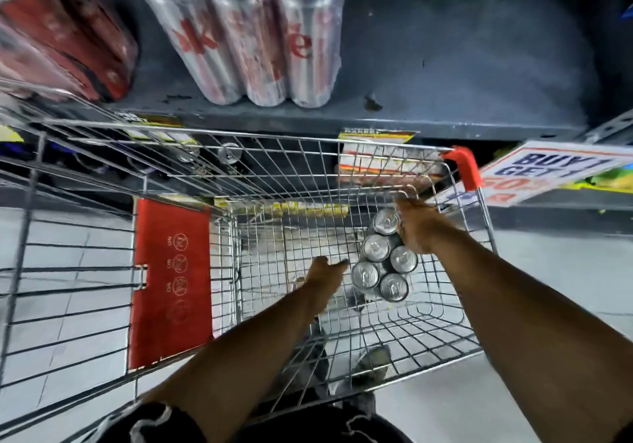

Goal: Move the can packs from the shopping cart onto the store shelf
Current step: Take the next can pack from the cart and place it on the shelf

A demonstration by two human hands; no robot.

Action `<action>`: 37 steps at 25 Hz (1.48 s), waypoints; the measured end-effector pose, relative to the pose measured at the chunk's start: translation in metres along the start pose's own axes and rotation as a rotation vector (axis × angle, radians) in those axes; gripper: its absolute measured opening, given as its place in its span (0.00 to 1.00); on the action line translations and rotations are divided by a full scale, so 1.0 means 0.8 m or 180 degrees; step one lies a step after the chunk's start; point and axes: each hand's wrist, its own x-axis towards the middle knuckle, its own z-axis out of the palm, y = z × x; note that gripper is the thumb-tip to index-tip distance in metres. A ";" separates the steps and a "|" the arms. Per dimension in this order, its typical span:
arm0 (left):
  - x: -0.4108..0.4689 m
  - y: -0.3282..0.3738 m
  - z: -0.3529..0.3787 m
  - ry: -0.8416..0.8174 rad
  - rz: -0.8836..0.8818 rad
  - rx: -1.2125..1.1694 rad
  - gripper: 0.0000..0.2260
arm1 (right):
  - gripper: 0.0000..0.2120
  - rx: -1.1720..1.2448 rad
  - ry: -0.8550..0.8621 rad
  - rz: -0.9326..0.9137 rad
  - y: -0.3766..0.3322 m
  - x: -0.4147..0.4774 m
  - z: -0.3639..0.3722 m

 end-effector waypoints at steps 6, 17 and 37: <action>-0.016 -0.043 0.076 -0.1034 0.0121 0.0052 0.05 | 0.24 0.0476 -0.0095 0.0086 0.021 0.029 0.032; -0.043 -0.022 -0.014 0.0090 0.0115 -0.0594 0.12 | 0.15 0.2163 0.0204 0.0860 -0.013 -0.031 0.023; -0.254 0.311 -0.076 0.0575 0.2426 -0.0769 0.31 | 0.25 0.3126 0.2585 -0.0506 -0.005 -0.141 -0.295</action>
